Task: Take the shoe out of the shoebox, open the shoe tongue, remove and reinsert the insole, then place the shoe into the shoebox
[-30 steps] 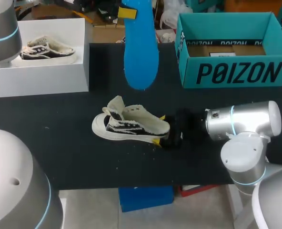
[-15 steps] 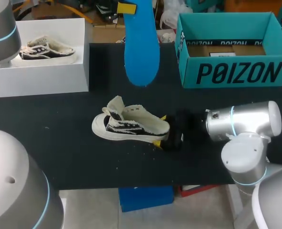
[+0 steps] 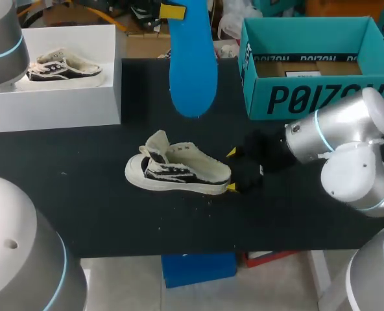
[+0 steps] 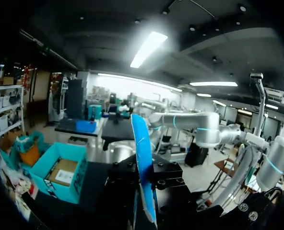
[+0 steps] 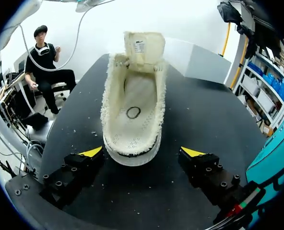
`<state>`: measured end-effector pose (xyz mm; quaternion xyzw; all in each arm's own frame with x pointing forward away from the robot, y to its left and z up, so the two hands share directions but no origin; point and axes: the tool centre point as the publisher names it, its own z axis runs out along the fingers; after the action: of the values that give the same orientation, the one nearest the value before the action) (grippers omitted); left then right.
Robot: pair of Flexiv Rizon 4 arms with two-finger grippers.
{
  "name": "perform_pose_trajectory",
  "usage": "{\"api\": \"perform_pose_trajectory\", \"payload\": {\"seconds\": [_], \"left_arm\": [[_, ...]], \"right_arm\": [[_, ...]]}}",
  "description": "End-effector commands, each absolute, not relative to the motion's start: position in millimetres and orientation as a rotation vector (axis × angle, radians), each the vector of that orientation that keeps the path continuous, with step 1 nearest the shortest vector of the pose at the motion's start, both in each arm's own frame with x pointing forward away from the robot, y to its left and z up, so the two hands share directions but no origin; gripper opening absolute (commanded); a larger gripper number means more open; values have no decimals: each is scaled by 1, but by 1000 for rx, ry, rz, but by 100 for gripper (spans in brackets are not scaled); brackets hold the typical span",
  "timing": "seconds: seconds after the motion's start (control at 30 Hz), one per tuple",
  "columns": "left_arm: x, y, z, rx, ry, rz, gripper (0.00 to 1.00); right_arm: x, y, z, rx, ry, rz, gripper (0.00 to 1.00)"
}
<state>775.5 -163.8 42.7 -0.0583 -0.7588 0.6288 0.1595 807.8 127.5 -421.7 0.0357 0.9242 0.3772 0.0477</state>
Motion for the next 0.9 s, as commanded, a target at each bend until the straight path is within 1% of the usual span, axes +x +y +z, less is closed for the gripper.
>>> {"api": "perform_pose_trajectory", "payload": {"seconds": [0.03, 0.67, 0.9], "left_arm": [[775, -165, 43, -165, -2172, 1796, 0], [775, -165, 43, -165, -2172, 1796, 0], [775, -165, 43, -165, -2172, 1796, 0]], "right_arm": [[808, 125, -406, 61, 3173, 222, 100], [799, 137, -389, 252, 3093, -480, 100], [799, 137, -389, 252, 3093, -480, 100]]}}
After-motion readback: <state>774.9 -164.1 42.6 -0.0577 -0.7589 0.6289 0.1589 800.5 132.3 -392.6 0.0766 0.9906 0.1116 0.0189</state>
